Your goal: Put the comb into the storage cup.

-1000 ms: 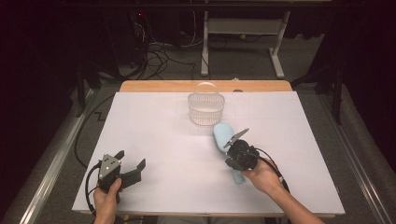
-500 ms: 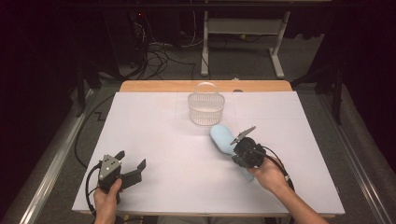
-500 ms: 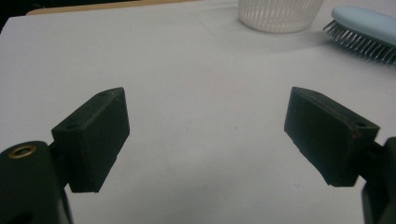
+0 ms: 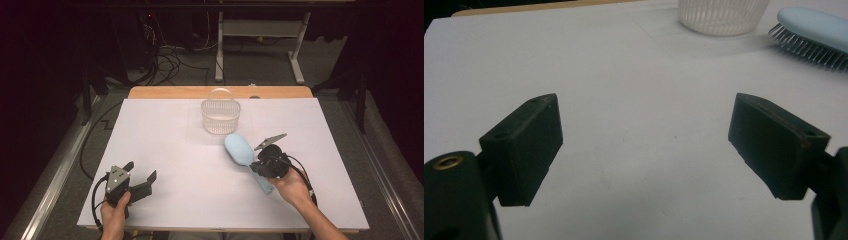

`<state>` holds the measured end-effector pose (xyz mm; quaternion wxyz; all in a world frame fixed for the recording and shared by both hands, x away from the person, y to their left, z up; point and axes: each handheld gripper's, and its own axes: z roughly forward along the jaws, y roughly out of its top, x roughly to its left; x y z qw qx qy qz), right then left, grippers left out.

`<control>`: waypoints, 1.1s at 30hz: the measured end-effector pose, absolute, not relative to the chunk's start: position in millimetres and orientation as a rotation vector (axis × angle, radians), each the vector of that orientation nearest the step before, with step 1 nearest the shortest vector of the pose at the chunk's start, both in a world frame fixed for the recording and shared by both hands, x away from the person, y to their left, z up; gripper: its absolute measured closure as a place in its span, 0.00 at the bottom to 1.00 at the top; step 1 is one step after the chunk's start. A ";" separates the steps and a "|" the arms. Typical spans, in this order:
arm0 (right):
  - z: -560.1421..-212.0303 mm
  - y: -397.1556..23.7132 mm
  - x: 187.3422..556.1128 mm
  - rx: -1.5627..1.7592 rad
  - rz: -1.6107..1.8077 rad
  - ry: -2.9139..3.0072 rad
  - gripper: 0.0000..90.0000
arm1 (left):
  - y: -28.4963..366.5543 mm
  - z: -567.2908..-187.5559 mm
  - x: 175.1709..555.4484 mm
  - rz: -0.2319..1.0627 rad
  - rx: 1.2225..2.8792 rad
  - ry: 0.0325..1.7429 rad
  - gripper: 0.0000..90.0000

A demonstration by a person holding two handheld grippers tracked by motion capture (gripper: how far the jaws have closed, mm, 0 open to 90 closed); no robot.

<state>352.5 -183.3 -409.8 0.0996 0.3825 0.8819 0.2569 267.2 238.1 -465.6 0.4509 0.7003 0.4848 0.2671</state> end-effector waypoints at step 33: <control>-438.6 -163.3 382.5 1.284 0.551 2.612 0.65 | 237.8 -465.7 267.1 0.656 1.735 1.198 0.17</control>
